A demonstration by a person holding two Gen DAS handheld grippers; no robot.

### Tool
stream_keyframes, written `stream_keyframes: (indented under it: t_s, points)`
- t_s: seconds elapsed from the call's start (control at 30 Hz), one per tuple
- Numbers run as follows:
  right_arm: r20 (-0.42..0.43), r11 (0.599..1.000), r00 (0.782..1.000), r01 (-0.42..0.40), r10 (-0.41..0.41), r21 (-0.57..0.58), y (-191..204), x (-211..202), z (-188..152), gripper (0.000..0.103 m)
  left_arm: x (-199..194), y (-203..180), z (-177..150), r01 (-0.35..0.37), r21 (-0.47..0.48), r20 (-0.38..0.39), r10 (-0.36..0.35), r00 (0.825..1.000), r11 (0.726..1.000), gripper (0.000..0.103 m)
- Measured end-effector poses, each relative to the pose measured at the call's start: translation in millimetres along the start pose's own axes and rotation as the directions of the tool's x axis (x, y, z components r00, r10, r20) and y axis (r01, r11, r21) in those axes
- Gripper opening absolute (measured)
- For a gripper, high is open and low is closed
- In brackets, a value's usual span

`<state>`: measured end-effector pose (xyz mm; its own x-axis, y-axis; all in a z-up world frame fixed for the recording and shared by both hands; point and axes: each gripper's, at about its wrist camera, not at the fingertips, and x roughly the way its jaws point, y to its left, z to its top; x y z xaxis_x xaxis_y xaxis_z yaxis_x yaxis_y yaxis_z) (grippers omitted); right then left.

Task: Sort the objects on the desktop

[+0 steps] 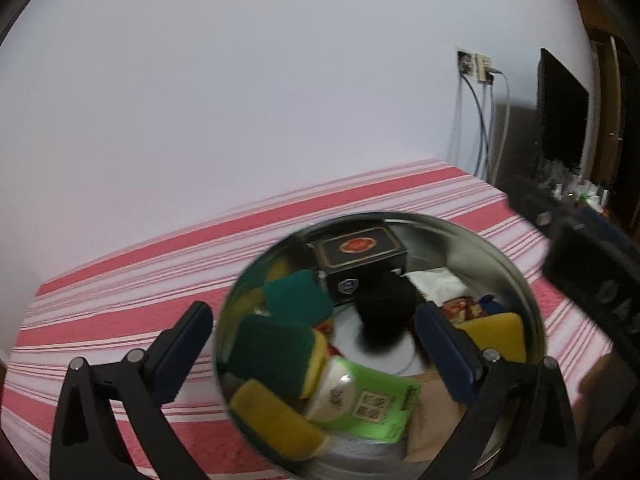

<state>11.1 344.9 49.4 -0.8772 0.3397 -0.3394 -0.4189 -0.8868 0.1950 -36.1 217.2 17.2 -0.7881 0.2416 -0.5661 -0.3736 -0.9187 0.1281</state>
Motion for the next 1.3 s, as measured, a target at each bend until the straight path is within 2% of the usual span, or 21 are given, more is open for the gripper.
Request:
stream_keyframes:
  t_s: [0.1,0.27,0.43,0.63,0.8,0.9,1.03,1.2,1.3]
  points:
    - [0.071,0.999,0.997,0.04,-0.04,-0.001,3.5,-19.1,-2.0,0.097,-7.5,6.5,-4.2,-0.035,-0.012,0.024,0.035,0.999,0.999,0.102]
    - [0.188,0.996,0.979,0.082,-0.076,-0.024,16.1,-53.9,-5.1,0.098,-19.3,18.7,-10.5,-0.02,-0.043,0.04,0.021,0.999,0.999,0.102]
    - [0.273,0.994,0.958,0.099,-0.084,-0.044,30.2,-81.0,-9.3,0.103,-27.2,25.1,-15.2,-0.022,-0.049,0.051,0.025,0.998,0.999,0.102]
    - [0.335,0.991,0.937,0.125,-0.102,-0.047,43.7,-102.3,-15.2,0.103,-35.9,34.3,-20.7,-0.03,-0.073,0.07,0.035,0.997,0.997,0.102]
    - [0.347,0.991,0.93,0.134,-0.118,-0.023,43.6,-114.8,-19.8,0.103,-41.1,45.5,-26.0,-0.029,-0.093,0.071,0.036,0.997,0.995,0.102]
    - [0.37,0.987,0.918,0.159,-0.141,-0.018,44.4,-123.4,-24.6,0.103,-42.7,51.4,-28.9,-0.029,-0.105,0.072,0.037,0.997,0.994,0.102]
    - [0.43,0.984,0.889,0.178,-0.16,-0.003,44.8,-140.3,-31.6,0.103,-42.9,58.3,-31.6,-0.03,-0.112,0.074,0.039,0.996,0.993,0.103]
    - [0.476,0.988,0.867,0.15,-0.146,0.028,41.7,-157.4,-33.0,0.103,-44.5,66.5,-34.3,-0.031,-0.124,0.09,0.043,0.995,0.992,0.102]
    - [0.478,0.988,0.866,0.152,-0.146,0.027,40.1,-158.2,-30.6,0.102,-46.3,69.6,-33.5,-0.053,-0.132,0.102,0.066,0.993,0.99,0.102]
